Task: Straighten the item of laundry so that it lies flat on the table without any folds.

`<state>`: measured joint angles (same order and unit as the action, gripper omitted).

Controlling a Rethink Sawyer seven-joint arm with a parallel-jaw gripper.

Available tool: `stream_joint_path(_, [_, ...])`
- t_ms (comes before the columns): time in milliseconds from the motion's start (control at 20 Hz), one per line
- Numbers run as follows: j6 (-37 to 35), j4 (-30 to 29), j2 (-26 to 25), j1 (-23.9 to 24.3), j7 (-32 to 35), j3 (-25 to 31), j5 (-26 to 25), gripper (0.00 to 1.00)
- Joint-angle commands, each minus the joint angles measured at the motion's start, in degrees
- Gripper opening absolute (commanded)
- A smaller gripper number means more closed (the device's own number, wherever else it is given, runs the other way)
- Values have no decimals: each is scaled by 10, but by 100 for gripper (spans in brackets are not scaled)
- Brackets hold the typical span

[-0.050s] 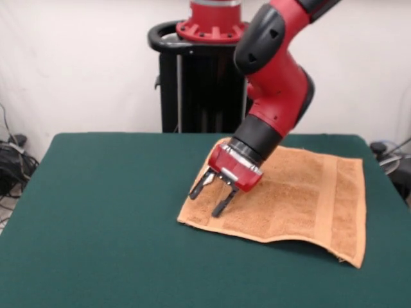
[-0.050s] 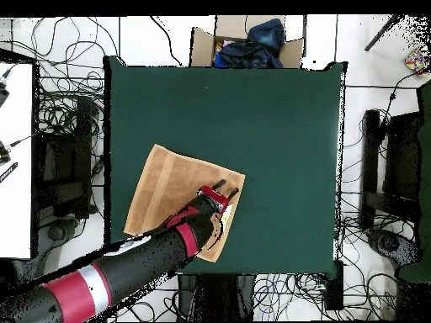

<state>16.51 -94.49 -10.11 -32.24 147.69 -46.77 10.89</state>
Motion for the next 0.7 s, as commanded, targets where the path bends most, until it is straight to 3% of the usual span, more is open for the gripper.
stream_joint_path(50, [103, 70, -87, 41, 39, 13, 65, 100])
stream_joint_path(350, [160, 79, -98, 73, 19, 17, 61, 100])
stream_joint_path(700, [130, 80, -76, 86, -3, 32, 27, 100])
